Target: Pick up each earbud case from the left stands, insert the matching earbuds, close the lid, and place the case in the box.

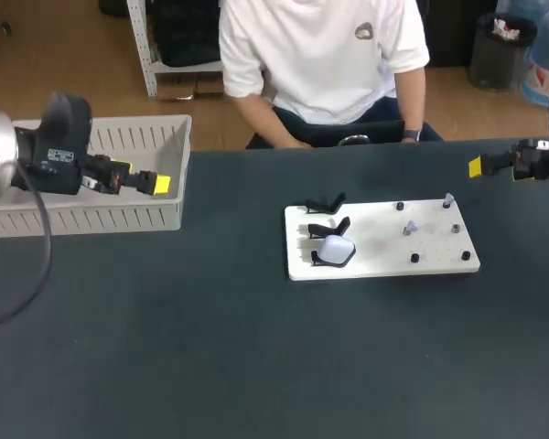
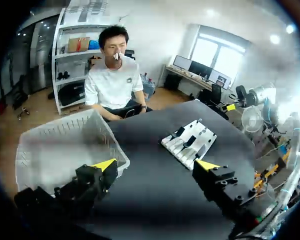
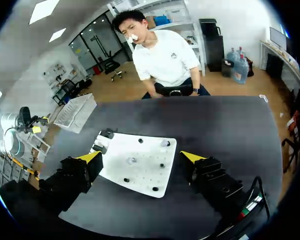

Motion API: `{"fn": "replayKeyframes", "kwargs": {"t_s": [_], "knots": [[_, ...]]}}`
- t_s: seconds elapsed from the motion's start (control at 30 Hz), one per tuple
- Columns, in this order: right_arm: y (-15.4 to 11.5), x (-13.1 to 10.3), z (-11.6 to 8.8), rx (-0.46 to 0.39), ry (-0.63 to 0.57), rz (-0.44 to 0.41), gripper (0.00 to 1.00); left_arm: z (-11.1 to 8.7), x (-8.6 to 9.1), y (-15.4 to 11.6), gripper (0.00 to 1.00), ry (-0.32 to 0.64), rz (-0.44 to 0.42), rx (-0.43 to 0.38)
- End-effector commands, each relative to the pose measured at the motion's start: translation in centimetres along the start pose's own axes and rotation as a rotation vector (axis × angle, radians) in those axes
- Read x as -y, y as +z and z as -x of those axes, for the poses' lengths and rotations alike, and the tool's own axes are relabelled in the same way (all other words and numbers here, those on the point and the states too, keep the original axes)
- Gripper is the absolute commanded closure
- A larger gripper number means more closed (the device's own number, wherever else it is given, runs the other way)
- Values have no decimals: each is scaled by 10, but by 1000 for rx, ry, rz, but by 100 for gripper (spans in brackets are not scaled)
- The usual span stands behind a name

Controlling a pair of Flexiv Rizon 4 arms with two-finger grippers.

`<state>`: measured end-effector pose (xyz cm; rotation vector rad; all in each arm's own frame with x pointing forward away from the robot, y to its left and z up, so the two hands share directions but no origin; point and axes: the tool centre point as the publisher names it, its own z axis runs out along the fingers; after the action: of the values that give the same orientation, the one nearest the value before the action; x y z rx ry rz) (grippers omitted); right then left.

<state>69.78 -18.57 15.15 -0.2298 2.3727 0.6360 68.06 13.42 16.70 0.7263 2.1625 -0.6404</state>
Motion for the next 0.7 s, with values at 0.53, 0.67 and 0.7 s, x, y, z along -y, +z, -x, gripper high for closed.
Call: {"fn": "replayKeyframes", "kwargs": {"t_s": [0.53, 0.67, 0.7], "knots": [[1, 1, 0, -1, -1, 3, 0, -9, 30, -3, 0, 731, -593, 229], [1, 1, 0, -1, -1, 3, 0, -9, 30, -3, 0, 731, -593, 229], [1, 1, 0, -1, -1, 3, 0, -9, 30, -3, 0, 731, -593, 229]]}}
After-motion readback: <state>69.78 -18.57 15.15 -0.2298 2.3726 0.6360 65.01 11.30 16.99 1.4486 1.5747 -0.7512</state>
